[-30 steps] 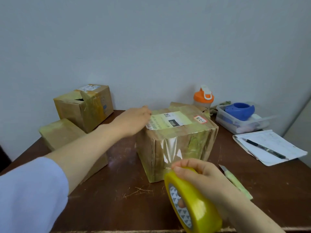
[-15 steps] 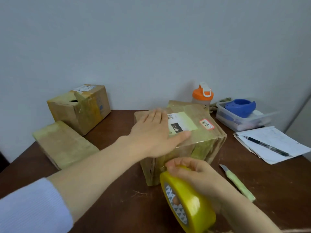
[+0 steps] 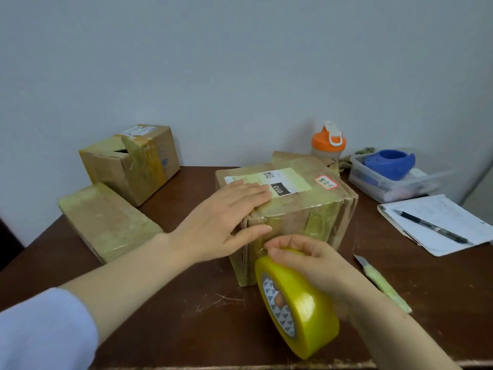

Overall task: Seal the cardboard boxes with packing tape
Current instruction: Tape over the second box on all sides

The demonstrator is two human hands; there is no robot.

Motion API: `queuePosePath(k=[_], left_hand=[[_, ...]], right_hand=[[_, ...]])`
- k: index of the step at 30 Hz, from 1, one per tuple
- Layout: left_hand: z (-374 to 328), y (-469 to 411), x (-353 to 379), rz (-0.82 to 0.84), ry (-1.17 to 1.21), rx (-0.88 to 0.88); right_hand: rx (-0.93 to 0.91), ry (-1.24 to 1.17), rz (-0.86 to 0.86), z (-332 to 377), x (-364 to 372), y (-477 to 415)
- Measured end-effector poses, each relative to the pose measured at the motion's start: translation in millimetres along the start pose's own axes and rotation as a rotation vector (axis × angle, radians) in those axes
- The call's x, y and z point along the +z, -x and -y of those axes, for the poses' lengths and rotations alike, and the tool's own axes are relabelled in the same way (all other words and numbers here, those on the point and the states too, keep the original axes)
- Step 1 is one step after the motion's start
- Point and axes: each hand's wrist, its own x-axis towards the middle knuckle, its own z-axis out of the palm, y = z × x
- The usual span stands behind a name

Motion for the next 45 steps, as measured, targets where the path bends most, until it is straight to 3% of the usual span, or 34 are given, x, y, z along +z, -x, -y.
queuePosePath(k=[6,10,14,16,19,21,27,35,45], left_hand=[[-6,-11,2,-0.090,0.036,-0.057],[-3,-22,-16,-0.036,0.256,-0.317],[14,-30,-27,-0.012,0.572,-0.525],[20,-28,-23,-0.057,0.450,-0.581],[24,-15,-13,-0.137,0.164,-0.399],[30,-6,-5,-0.054,0.129,-0.251],[56,4,9,0.113,0.306,-0.390],[57,3,9,0.127,0.276,-0.413],[54,2,15,0.107,0.159,-0.486]], right_hand=[[-0.051,0.019,-0.016,9,-10,13],[-0.129,-0.083,0.156,39,-23,35],[-0.349,-0.148,0.312,78,-25,48],[-0.429,-0.112,0.274,88,-19,39],[-0.456,-0.157,0.124,96,-5,15],[-0.443,-0.161,0.037,100,3,0],[-0.433,0.033,-0.050,95,17,-27],[-0.530,-0.064,-0.021,104,15,6],[-0.254,0.142,-0.025,57,-5,66]])
